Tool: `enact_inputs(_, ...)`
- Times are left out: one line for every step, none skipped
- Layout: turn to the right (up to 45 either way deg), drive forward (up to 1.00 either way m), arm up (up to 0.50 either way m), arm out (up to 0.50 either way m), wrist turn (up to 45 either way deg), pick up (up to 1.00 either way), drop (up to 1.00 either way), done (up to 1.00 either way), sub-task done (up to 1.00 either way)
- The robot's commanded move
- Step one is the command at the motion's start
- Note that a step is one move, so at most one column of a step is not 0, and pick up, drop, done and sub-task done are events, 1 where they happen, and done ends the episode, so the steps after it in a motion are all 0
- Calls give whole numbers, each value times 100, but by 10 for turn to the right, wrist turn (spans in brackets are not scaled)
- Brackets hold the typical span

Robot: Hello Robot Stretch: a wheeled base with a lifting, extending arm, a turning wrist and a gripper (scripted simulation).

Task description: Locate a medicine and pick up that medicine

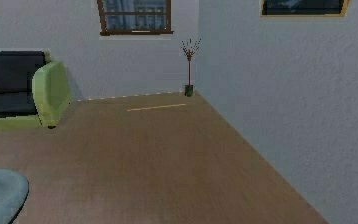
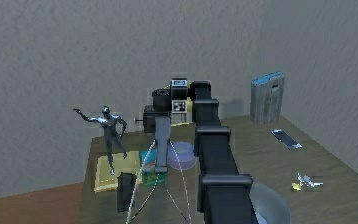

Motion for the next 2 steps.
enact_inputs(0, 0, 0, 0, 450, 0, 0, 0, 0)
enact_inputs(0, 0, 0, 0, 450, 0, 0, 0, 0)
